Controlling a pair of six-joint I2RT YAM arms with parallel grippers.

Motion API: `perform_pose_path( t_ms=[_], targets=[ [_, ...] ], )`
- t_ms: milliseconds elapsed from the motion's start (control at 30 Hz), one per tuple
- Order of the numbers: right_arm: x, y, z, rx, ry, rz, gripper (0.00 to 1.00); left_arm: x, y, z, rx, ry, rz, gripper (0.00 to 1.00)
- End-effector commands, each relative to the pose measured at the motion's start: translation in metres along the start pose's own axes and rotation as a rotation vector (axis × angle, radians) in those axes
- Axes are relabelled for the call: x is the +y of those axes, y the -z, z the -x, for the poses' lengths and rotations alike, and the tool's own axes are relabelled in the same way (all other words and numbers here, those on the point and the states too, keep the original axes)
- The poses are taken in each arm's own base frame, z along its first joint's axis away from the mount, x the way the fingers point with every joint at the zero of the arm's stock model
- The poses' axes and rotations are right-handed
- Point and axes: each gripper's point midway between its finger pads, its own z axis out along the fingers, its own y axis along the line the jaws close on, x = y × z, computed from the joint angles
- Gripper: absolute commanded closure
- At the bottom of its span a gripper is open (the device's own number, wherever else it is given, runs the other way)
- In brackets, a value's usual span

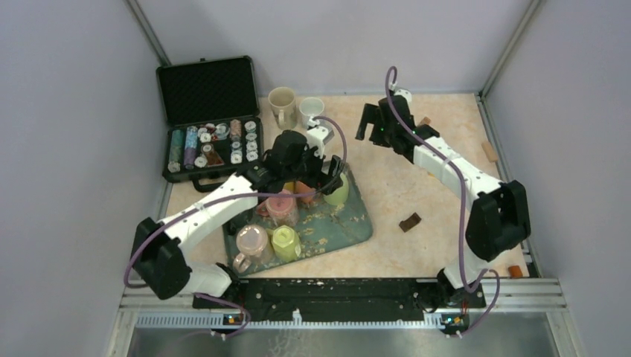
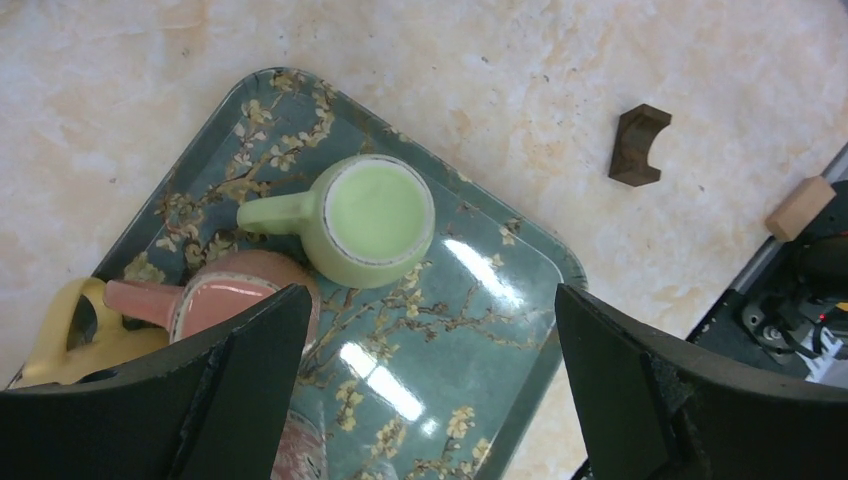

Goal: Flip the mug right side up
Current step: Move the cup to the tray.

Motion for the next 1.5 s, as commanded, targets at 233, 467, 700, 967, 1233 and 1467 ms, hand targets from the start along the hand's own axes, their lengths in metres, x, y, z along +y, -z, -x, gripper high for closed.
perform_pose_path(
  t_ms=[233, 467, 700, 967, 1233, 1467],
  targets=[
    [-0.041, 0.081, 0.007, -0.180, -0.178, -0.008, 0.01, 0.006, -0.046, 0.029, 0.030, -0.019, -0.020, 0.02],
    [-0.063, 0.119, 0.002, -0.250, -0.196, -0.017, 0.01, 0.021, -0.066, 0.032, 0.072, 0.036, -0.099, 0.02],
    [-0.070, 0.141, 0.007, -0.291, -0.183, -0.013, 0.01, 0.036, -0.083, 0.031, 0.106, 0.112, -0.190, 0.02],
    [-0.073, 0.150, 0.003, -0.294, -0.181, -0.005, 0.01, 0.028, -0.091, 0.009, 0.186, 0.221, -0.210, 0.02],
    [-0.075, 0.151, -0.003, -0.284, -0.174, -0.005, 0.01, 0.018, -0.087, -0.006, 0.205, 0.279, -0.166, 0.02],
    [-0.077, 0.153, -0.006, -0.283, -0.174, -0.006, 0.01, 0.006, -0.077, -0.014, 0.203, 0.326, -0.146, 0.02]
  ],
)
